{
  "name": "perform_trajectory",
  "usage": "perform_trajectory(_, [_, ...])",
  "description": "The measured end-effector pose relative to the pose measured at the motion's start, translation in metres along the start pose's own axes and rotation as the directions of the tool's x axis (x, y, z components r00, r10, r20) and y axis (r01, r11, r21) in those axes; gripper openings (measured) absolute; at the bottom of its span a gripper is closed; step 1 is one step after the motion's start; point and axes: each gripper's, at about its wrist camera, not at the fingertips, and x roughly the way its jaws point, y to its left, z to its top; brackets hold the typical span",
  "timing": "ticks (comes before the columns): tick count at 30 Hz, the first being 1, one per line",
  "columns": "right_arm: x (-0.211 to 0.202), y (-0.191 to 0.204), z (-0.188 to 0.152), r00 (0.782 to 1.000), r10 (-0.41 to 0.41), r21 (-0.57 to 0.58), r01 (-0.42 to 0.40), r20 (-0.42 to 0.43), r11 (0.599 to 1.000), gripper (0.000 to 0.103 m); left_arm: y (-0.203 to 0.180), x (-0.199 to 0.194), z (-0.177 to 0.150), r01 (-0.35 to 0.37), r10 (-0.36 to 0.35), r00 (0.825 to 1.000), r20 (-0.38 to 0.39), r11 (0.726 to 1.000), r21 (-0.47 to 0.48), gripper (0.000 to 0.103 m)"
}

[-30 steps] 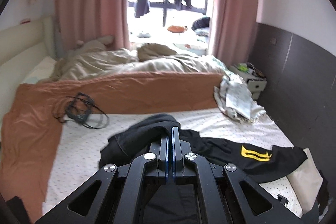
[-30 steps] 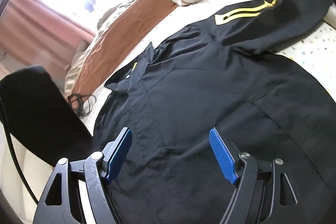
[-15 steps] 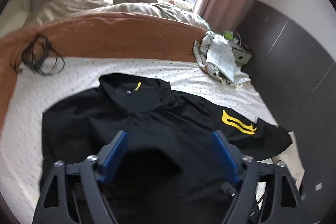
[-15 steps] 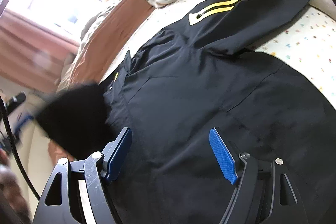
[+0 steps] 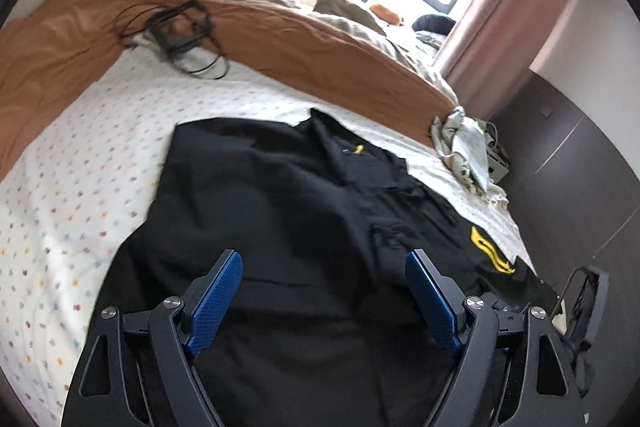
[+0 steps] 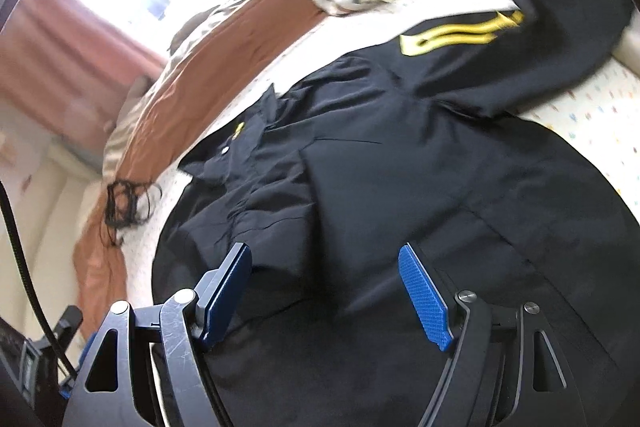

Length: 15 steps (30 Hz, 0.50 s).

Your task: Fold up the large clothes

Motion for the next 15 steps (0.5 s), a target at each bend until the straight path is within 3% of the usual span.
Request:
perform_trajectory(3, [0.009,0.026,-0.010,0.999,-0.014,-0.083,0.012,-0.032,0.996,0.077,0.019,0.003,-0.001,-0.012,0.011,1.000,-0.025,0.999,-0.035,0.073])
perform_trajectory(8, [0.017,0.058,-0.022,0.998,-0.049,-0.193,0.038,-0.051,0.980,0.083,0.037,-0.003,-0.001,-0.007,0.005,0.999,-0.034,0.999,-0.042,0.072])
perform_trajectory(11, [0.021,0.071,-0.021,0.996,-0.066,-0.234,0.049,-0.063,0.971,0.086,0.046,-0.004,-0.002,0.034,-0.037,0.998,-0.052,0.998,-0.054,0.072])
perform_trajectory(15, [0.031,0.092,-0.018,0.991,-0.121,-0.364,0.093,-0.055,0.927,0.086,0.067,-0.009,0.002,0.042,-0.048,0.998,-0.049,0.993,-0.107,0.072])
